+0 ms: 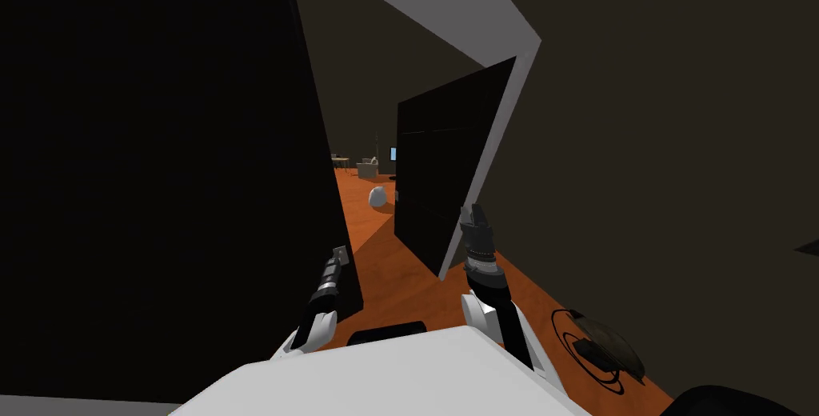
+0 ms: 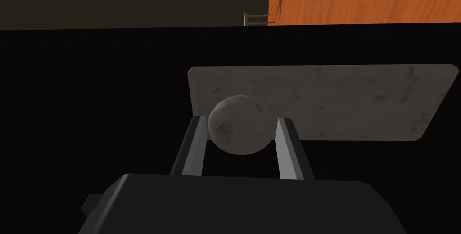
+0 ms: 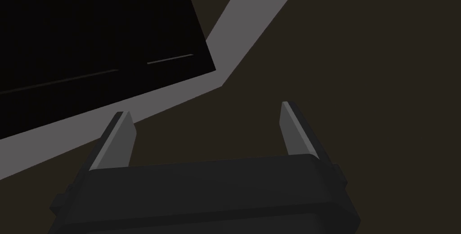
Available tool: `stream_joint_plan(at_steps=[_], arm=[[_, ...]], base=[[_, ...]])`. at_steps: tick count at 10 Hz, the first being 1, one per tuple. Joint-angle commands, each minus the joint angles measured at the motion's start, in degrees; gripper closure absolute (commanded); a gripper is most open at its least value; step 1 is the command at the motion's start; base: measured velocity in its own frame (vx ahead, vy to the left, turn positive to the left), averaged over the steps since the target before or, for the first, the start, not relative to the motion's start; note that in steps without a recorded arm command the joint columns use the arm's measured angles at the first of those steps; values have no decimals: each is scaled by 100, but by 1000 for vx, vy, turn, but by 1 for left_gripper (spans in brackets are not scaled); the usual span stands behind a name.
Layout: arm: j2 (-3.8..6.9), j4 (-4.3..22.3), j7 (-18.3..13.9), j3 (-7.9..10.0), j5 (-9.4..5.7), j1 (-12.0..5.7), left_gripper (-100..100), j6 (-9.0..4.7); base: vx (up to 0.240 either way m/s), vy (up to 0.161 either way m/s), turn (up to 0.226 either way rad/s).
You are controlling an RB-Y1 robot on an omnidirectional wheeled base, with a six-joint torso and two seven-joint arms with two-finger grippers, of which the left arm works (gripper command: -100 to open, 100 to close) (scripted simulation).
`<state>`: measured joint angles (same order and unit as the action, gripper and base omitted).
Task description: Push the door open
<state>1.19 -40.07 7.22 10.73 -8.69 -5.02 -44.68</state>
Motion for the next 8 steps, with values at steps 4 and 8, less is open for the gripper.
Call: stream_joint_plan(at_steps=[4, 8], arm=[[168, -303, 225, 305, -290, 113, 100, -2], [229, -391, 466, 604, -592, 164, 100, -51]], base=[[148, 17, -64], [142, 42, -35]])
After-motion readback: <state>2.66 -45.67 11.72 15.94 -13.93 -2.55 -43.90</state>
